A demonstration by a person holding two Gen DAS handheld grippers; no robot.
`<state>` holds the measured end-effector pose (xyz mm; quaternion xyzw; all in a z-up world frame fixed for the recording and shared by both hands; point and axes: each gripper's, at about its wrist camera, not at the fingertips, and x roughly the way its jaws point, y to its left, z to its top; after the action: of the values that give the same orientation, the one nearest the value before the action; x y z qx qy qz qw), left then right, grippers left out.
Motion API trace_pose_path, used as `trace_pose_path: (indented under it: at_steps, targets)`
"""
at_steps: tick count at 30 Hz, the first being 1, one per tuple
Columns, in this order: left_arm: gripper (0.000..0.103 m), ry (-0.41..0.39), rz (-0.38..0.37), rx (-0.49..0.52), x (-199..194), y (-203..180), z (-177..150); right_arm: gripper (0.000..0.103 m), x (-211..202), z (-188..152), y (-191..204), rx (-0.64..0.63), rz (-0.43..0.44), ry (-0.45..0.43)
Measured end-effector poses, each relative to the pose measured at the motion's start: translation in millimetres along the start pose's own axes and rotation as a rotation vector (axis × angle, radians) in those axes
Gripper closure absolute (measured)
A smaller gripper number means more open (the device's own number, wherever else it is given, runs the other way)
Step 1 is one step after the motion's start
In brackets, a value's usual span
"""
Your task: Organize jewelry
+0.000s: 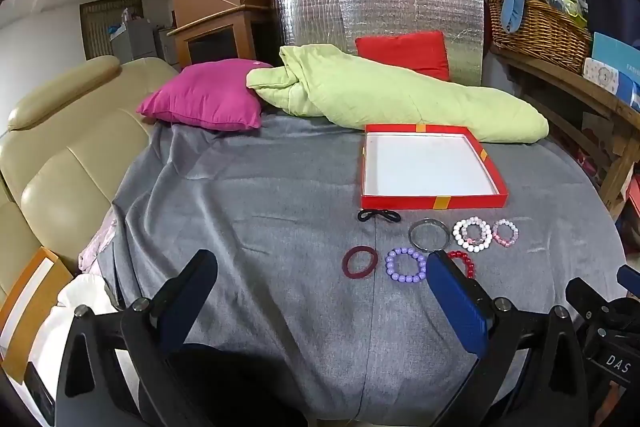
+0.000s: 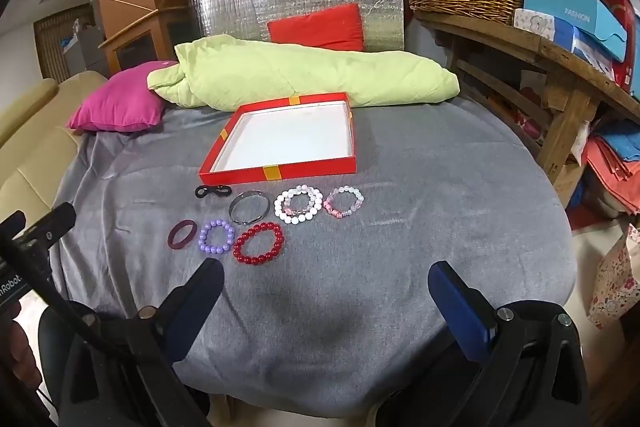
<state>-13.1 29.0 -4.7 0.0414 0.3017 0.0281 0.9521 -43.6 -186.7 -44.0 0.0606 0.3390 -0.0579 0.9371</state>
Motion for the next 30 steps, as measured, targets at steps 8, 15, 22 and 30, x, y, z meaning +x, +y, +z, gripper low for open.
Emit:
trace_pose_path:
  at_steps: [8, 15, 22, 30]
  targets:
    - [0.000, 0.009, -0.001, -0.004, 2.4, 2.4, -0.2, 0.000, 0.2, -0.4, -0.7, 0.000, 0.001, -0.002]
    - [0.000, 0.014, 0.002, -0.005, 4.9, 2.0, -4.0, 0.000, 1.3, -3.6, 1.9, 0.000, 0.000, 0.009]
    - [0.000, 0.025, 0.000, -0.005, 9.9, 2.0, -6.0, 0.000, 7.1, -4.5, 1.4, 0.001, -0.002, 0.014]
    - [0.000, 0.043, 0.001, -0.003, 20.5, 0.8, -6.9, 0.000, 15.0, -0.1, -0.8, 0.001, -0.010, 0.013]
